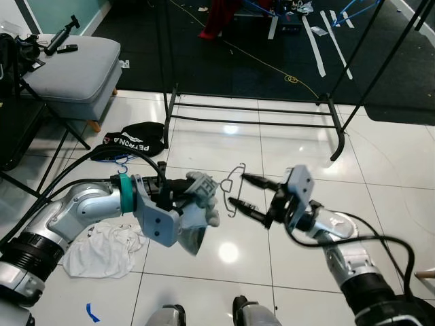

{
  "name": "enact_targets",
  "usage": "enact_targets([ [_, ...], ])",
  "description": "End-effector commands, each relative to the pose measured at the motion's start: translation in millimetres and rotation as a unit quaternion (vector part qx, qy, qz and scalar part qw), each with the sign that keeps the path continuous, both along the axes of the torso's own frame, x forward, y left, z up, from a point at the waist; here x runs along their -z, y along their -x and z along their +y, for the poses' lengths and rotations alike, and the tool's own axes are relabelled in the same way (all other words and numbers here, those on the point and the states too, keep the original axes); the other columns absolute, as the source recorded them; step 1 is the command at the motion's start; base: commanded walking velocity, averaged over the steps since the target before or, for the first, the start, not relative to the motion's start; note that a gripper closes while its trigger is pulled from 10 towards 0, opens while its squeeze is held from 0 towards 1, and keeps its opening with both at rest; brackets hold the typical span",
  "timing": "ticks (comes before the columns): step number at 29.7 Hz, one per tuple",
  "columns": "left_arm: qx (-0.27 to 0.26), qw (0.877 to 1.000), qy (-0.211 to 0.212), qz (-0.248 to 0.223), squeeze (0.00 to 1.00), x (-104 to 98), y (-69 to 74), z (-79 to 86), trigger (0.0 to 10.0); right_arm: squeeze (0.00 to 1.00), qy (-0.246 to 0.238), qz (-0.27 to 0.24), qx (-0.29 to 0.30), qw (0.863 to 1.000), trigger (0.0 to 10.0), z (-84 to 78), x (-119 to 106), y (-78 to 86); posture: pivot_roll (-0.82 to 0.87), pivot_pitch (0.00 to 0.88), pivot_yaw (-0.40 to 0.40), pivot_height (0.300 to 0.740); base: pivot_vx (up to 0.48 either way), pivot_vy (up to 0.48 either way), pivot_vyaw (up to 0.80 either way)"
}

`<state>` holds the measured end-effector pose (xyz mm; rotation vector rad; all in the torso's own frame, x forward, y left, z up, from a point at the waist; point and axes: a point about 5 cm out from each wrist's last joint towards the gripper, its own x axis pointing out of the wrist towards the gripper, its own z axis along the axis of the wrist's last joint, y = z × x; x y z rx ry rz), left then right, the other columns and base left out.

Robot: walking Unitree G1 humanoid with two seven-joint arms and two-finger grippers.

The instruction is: Hang hanger

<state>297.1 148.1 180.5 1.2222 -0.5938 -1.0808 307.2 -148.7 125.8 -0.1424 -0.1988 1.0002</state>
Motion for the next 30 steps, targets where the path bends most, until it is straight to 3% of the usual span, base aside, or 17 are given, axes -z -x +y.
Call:
enact_targets([
  [1, 0.021, 1.000, -0.021, 0.007, 0.00, 4.4, 3.5, 0.0, 0.0, 1.00, -0.013, -0.002, 0.008, 1.000, 10.0, -4.9, 1.2, -0.5, 0.00, 0.097, 0.033, 0.740, 0.000, 0.000, 0.00],
  [6, 0.045, 0.999, -0.026, 0.001, 0.00, 1.2, 5.3, 1.4, 0.0, 1.00, -0.011, 0.022, -0.026, 0.999, 10.0, -7.2, 4.9, 1.8, 0.00, 0.097, 0.035, 0.740, 0.000, 0.000, 0.00],
  [8, 0.054, 0.998, -0.026, -0.003, 0.00, -1.7, 4.5, -0.1, 0.0, 1.00, -0.012, 0.074, -0.082, 0.994, 10.0, -4.0, 11.5, 8.5, 0.00, 0.097, 0.035, 0.740, 0.000, 0.000, 0.00],
  [9, 0.054, 0.998, -0.026, -0.003, 0.00, -1.7, 4.5, -0.1, 0.0, 1.00, -0.012, 0.074, -0.082, 0.994, 10.0, -4.0, 11.5, 8.5, 0.00, 0.097, 0.035, 0.740, 0.000, 0.000, 0.00],
  [10, 0.057, 0.998, -0.025, -0.004, 0.00, -3.2, 4.1, -1.2, 0.0, 0.74, -0.008, 0.088, -0.103, 0.991, 10.0, -3.0, 14.0, 11.8, 0.00, 0.097, 0.035, 0.740, 0.000, 0.000, 0.00],
  [11, 0.057, 0.998, -0.025, -0.004, 0.00, -3.2, 4.1, -1.2, 0.0, 0.74, -0.008, 0.088, -0.103, 0.991, 10.0, -3.0, 14.0, 11.8, 0.00, 0.097, 0.035, 0.740, 0.000, 0.000, 0.00],
  [12, 0.060, 0.998, -0.024, -0.005, 0.00, -4.1, 3.7, -1.7, 0.0, 0.20, -0.006, 0.094, -0.116, 0.989, 10.0, -2.8, 15.9, 13.1, 0.01, 0.091, 0.032, 0.740, 0.000, 0.000, 0.00],
  [14, 0.066, 0.998, -0.022, -0.007, 0.00, -6.5, 3.2, -3.1, 0.0, 0.20, 0.006, 0.089, -0.127, 0.988, 10.0, -2.6, 16.8, 14.1, 0.01, 0.091, 0.033, 0.740, 0.000, 0.000, 0.00],
  [15, 0.070, 0.997, -0.020, -0.009, 0.00, -7.9, 3.4, -4.2, 0.0, 0.08, 0.016, 0.072, -0.116, 0.990, 10.0, -3.5, 16.3, 12.1, 0.00, 0.089, 0.031, 0.740, 0.000, 0.000, 0.00],
  [18, 0.075, 0.997, -0.018, -0.012, 0.00, -10.0, 3.6, -5.5, 0.0, 0.07, 0.037, 0.042, -0.093, 0.994, 10.0, -5.3, 15.2, 8.0, 0.00, 0.089, 0.031, 0.740, 0.000, 0.000, 0.00],
  [22, 0.088, 0.996, -0.017, -0.019, 0.00, -16.4, 3.7, -7.1, 0.0, 0.06, 0.080, -0.035, -0.027, 0.996, 10.0, -11.0, 6.4, -4.9, 0.01, 0.081, 0.029, 0.740, 0.000, 0.000, 0.00],
  [25, 0.090, 0.996, -0.017, -0.020, 0.00, -17.4, 3.7, -7.0, 0.0, 0.06, 0.081, -0.039, -0.019, 0.996, 10.0, -11.9, 4.4, -6.8, 0.01, 0.081, 0.029, 0.740, 0.000, 0.000, 0.00],
  [26, 0.092, 0.995, -0.016, -0.020, 0.00, -18.3, 4.1, -7.2, 0.0, 0.00, 0.091, -0.043, -0.007, 0.995, 10.0, -12.8, 3.6, -9.1, 0.01, 0.081, 0.029, 0.740, 0.000, 0.000, 0.00],
  [30, 0.099, 0.995, -0.014, -0.019, 0.00, -21.1, 6.2, -8.6, 0.0, 0.00, 0.101, -0.048, 0.014, 0.994, 10.0, -13.2, 3.6, -12.7, 0.02, 0.075, 0.029, 0.740, 0.000, 0.000, 0.00],
])
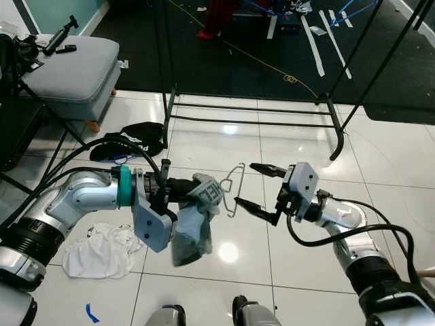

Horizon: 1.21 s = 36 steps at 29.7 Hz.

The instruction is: Hang hanger

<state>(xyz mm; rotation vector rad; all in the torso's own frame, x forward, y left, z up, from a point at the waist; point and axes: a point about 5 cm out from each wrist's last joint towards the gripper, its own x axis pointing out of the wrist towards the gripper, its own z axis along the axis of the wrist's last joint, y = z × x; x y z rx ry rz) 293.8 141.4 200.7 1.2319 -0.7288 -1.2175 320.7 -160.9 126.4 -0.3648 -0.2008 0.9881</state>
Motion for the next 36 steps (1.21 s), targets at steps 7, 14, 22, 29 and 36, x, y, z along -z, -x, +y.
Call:
enact_targets([
  [7, 0.024, 1.000, 0.015, 0.009, 0.00, -9.4, 7.9, -10.7, 0.0, 0.00, 0.000, 0.021, -0.030, 0.999, 10.0, 11.3, 14.0, 4.3, 0.02, 0.077, 0.022, 0.740, 0.000, 0.000, 0.00],
  [14, 0.028, 0.999, 0.021, 0.013, 0.00, -11.4, 9.5, -12.9, 0.0, 0.00, 0.005, 0.017, -0.024, 1.000, 10.0, 15.1, 14.1, 1.9, 0.02, 0.081, 0.023, 0.740, 0.000, 0.000, 0.00],
  [22, 0.034, 0.999, 0.032, 0.018, 0.00, -15.6, 12.6, -16.5, 0.0, 0.00, -0.003, 0.000, 0.025, 1.000, 0.7, 19.6, 7.5, -10.0, 0.02, 0.085, 0.023, 0.740, 0.000, 0.000, 0.00],
  [29, 0.037, 0.998, 0.041, 0.025, 0.00, -19.3, 14.9, -19.2, 0.0, 0.00, 0.001, 0.023, 0.023, 0.999, 0.0, 21.6, 13.9, -10.6, 0.02, 0.088, 0.022, 0.740, 0.000, 0.000, 0.00],
  [36, 0.038, 0.998, 0.047, 0.028, 0.00, -22.4, 15.5, -21.9, 0.0, 0.00, 0.011, 0.039, -0.003, 0.999, 3.8, 28.3, 21.4, -6.2, 0.02, 0.091, 0.023, 0.740, 0.000, 0.000, 0.00],
])
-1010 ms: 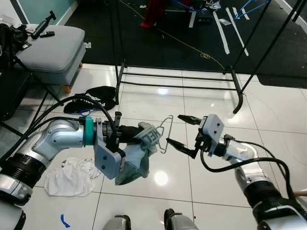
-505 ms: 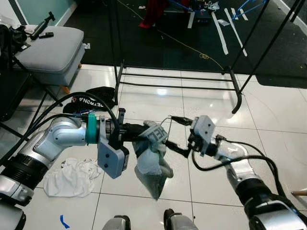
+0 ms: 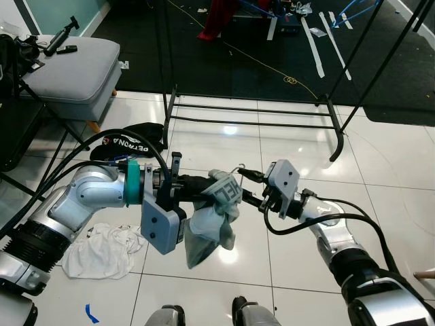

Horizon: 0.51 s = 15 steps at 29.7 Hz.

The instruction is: Hang hanger

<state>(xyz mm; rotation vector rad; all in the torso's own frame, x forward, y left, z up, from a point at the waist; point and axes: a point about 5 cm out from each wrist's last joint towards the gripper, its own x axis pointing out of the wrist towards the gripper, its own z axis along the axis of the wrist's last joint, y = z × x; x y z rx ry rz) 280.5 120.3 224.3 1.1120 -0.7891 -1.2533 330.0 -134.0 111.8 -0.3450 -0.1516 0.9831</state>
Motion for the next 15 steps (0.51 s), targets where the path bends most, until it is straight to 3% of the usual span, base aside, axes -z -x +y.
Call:
enact_targets([
  [1, 0.003, 1.000, 0.004, 0.006, 0.00, 1.1, 2.3, -1.1, 0.0, 0.00, 0.010, 0.016, -0.015, 1.000, 3.8, 2.8, 7.7, 3.8, 0.02, 0.091, 0.023, 0.740, 0.000, 0.000, 0.00],
  [2, 0.003, 1.000, 0.004, 0.007, 0.00, 1.1, 2.3, -1.2, 0.0, 0.00, 0.010, 0.017, -0.017, 1.000, 3.8, 3.4, 8.0, 4.1, 0.02, 0.091, 0.023, 0.740, 0.000, 0.000, 0.00],
  [3, 0.004, 1.000, 0.007, 0.008, 0.00, 0.7, 2.6, -2.0, 0.0, 0.00, 0.011, 0.019, -0.021, 1.000, 10.0, 4.7, 8.8, 4.6, 0.02, 0.091, 0.023, 0.740, 0.000, 0.000, 0.00],
  [10, 0.007, 1.000, 0.011, 0.010, 0.00, 0.0, 4.1, -4.5, 0.0, 0.00, 0.009, 0.019, -0.025, 0.999, 10.0, 7.4, 9.3, 5.0, 0.02, 0.091, 0.020, 0.740, 0.000, 0.000, 0.00],
  [11, 0.008, 1.000, 0.012, 0.011, 0.00, -0.2, 4.7, -5.2, 0.0, 0.13, 0.002, 0.015, -0.025, 1.000, 10.0, 8.3, 7.7, 4.6, 0.02, 0.092, 0.020, 0.740, 0.000, 0.000, 0.00],
  [12, 0.009, 1.000, 0.013, 0.013, 0.00, -0.4, 5.3, -6.0, 0.0, 1.00, -0.011, 0.010, -0.028, 0.999, 10.0, 9.7, 5.0, 4.0, 0.02, 0.090, 0.019, 0.740, 0.000, 0.000, 0.00],
  [15, 0.010, 1.000, 0.013, 0.014, 0.00, -0.6, 6.1, -6.8, 0.0, 1.00, -0.024, 0.006, -0.032, 0.999, 10.0, 11.1, 1.9, 3.4, 0.02, 0.090, 0.019, 0.740, 0.000, 0.000, 0.00],
])
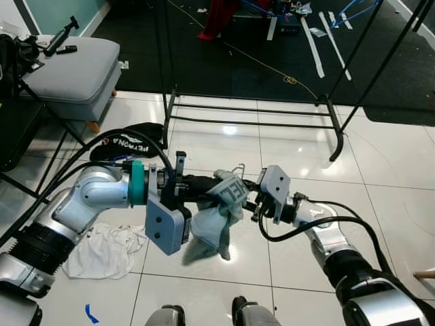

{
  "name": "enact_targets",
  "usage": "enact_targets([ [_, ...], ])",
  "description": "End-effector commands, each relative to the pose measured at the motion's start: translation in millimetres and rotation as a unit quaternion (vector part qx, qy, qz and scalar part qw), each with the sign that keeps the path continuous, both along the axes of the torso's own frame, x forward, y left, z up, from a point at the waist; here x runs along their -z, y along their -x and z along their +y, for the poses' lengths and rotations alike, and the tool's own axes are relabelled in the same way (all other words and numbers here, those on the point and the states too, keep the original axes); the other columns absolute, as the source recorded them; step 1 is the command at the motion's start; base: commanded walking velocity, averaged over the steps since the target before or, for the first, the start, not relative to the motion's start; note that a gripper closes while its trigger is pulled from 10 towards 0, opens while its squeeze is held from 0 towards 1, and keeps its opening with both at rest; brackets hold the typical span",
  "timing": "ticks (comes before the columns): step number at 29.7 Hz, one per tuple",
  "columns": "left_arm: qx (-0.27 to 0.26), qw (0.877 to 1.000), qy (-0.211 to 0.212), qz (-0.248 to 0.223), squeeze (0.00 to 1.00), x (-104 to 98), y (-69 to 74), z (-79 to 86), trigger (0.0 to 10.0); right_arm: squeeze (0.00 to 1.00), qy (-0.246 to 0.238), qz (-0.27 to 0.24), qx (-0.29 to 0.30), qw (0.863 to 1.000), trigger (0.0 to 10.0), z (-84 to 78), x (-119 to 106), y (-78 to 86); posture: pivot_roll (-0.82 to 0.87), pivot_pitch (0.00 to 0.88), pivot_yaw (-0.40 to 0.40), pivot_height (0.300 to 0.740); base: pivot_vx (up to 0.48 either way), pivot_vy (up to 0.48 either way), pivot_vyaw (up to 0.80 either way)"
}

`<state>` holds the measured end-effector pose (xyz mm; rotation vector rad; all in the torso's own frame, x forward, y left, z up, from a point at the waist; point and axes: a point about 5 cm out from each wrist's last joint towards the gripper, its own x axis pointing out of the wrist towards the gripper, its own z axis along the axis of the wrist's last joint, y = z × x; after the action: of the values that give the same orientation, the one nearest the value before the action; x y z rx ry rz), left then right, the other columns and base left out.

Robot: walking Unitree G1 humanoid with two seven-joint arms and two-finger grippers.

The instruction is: Hang hanger

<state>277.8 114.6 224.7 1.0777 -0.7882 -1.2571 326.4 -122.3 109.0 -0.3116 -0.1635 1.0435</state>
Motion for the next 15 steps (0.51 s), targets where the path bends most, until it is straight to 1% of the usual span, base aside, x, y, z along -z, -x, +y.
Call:
enact_targets([
  [1, 0.007, 1.000, 0.003, 0.003, 0.00, -0.2, 3.4, -1.1, 0.0, 1.00, -0.011, 0.000, -0.001, 1.000, 10.0, -0.6, -1.0, -0.2, 0.02, 0.090, 0.019, 0.740, 0.000, 0.000, 0.00],
  [6, 0.010, 1.000, 0.003, 0.003, 0.00, -0.8, 4.0, -2.4, 0.0, 1.00, -0.011, -0.002, -0.002, 1.000, 10.0, 0.6, -2.0, -0.8, 0.02, 0.091, 0.020, 0.740, 0.000, 0.000, 0.00],
  [7, 0.011, 1.000, 0.003, 0.003, 0.00, -1.3, 4.5, -3.5, 0.0, 0.00, -0.010, 0.000, -0.004, 1.000, 10.0, 1.2, -1.9, -1.0, 0.02, 0.092, 0.019, 0.740, 0.000, 0.000, 0.00],
  [14, 0.017, 1.000, 0.004, 0.003, 0.00, -2.1, 8.0, -5.7, 0.0, 0.00, 0.003, 0.016, -0.002, 1.000, 10.0, 1.8, 1.1, -2.6, 0.03, 0.091, 0.016, 0.740, 0.000, 0.000, 0.00],
  [15, 0.018, 1.000, 0.004, 0.003, 0.00, -2.2, 8.4, -5.8, 0.0, 0.00, 0.003, 0.018, 0.000, 1.000, 8.5, 1.6, 1.2, -3.3, 0.03, 0.091, 0.015, 0.740, 0.000, 0.000, 0.00],
])
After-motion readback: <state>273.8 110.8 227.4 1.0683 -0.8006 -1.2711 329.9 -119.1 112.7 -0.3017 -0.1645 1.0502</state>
